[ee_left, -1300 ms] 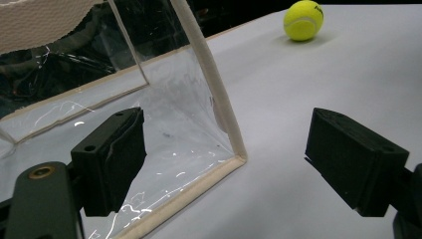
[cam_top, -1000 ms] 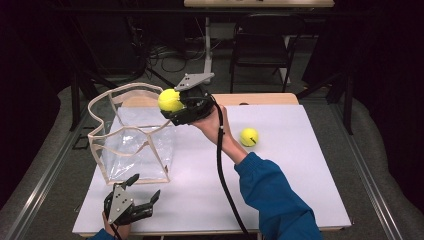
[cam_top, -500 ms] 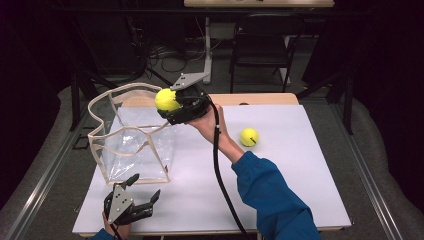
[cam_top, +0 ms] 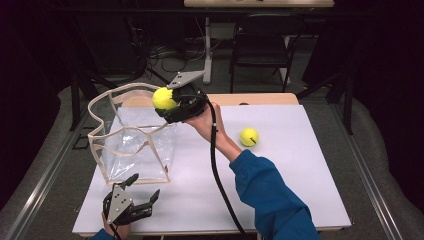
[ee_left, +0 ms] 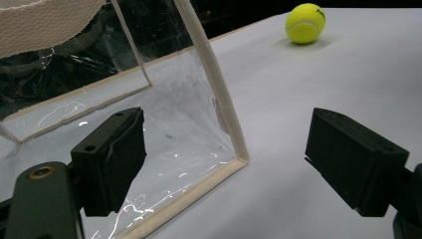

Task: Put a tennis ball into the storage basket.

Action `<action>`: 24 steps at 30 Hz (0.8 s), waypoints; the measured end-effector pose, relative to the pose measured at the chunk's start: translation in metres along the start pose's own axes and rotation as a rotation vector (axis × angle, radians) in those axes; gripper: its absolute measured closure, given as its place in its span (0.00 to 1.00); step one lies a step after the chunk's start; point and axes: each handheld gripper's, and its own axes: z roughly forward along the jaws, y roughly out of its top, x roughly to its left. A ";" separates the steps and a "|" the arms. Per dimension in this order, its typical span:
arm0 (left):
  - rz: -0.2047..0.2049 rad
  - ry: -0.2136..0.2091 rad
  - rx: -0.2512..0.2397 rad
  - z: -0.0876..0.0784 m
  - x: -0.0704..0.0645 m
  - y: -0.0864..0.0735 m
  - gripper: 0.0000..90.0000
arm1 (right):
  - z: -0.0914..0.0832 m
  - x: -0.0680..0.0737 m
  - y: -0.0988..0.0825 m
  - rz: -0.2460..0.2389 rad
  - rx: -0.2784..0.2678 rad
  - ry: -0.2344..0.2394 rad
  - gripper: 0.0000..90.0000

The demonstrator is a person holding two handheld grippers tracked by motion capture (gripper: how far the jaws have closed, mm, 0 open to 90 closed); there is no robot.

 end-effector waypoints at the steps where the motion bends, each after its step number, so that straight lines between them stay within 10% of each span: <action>1: 0.002 -0.002 0.000 0.000 0.000 0.000 0.18 | 0.000 0.000 0.000 -0.001 -0.002 -0.002 0.29; 24: -0.004 -0.001 -0.002 0.000 0.000 0.000 0.18 | 0.011 0.004 0.007 -0.011 0.016 0.000 0.29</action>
